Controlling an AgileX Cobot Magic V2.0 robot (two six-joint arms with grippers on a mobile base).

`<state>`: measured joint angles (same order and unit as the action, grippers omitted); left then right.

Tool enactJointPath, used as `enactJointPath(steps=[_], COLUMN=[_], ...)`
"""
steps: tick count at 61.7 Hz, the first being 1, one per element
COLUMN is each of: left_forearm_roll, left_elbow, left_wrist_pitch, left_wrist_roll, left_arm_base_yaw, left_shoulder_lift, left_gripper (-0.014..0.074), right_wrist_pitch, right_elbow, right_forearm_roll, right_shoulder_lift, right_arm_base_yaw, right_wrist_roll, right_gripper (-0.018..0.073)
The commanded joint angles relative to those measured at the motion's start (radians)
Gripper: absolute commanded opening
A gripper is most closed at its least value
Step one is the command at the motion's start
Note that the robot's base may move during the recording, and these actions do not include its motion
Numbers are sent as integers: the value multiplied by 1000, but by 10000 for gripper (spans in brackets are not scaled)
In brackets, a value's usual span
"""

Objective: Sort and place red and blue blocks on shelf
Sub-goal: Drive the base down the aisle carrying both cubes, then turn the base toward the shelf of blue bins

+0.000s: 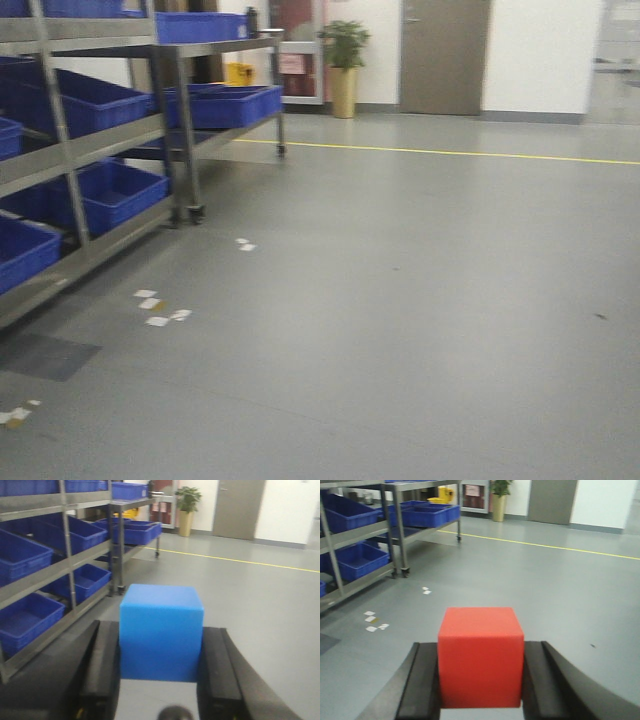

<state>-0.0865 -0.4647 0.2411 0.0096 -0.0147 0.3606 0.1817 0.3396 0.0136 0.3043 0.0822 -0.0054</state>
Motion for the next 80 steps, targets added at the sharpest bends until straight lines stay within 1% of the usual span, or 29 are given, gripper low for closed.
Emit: enactJointPath(steps=[1, 80], left_forearm_roll=[-3, -3], left_elbow=[-31, -31], left_wrist_pitch=[-90, -90], left_wrist_roll=[-10, -10], left_arm_base_yaw=[1, 1], left_shoulder_lift=[12, 12], left_gripper=[124, 124], right_wrist_pitch=[-87, -87], right_elbow=[28, 28], right_forearm_roll=[-6, -6], right_shoulder_lift=[10, 10], right_arm_base_yaw=[-6, -6], right_wrist_roll=[-6, -6], right_gripper=[121, 113])
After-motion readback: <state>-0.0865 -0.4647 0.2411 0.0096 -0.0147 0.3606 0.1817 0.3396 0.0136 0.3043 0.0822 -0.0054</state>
